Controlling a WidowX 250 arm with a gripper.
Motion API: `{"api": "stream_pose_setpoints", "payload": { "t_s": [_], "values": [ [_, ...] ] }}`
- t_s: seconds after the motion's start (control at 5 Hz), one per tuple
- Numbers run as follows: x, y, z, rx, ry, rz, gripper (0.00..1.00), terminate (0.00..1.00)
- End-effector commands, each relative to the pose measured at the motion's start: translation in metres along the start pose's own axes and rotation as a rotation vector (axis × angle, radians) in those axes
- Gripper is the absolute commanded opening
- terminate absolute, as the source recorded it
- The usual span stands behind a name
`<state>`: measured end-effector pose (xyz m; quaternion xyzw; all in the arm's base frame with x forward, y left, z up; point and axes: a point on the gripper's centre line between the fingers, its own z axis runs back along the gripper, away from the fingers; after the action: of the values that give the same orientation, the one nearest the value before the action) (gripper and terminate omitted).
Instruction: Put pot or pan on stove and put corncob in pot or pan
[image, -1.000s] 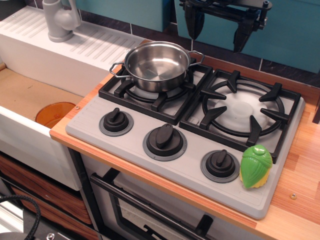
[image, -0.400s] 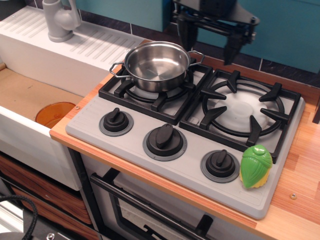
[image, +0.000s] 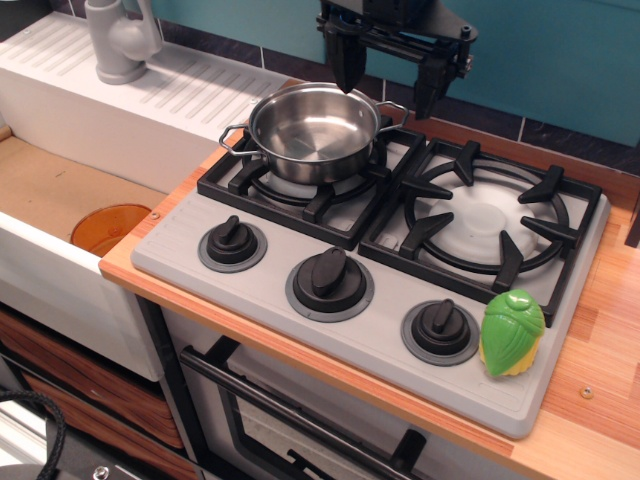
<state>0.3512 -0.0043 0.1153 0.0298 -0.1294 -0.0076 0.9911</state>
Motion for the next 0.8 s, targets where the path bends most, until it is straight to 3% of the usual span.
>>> {"api": "stream_pose_setpoints", "payload": {
  "t_s": [0.0, 0.4, 0.6],
  "values": [
    [0.015, 0.007, -0.017, 0.000, -0.100, -0.003, 1.00, 0.00],
    [0.019, 0.004, -0.049, -0.001, -0.154, -0.013, 1.00, 0.00],
    [0.015, 0.003, -0.053, -0.002, -0.159, -0.010, 1.00, 0.00]
  ]
}}
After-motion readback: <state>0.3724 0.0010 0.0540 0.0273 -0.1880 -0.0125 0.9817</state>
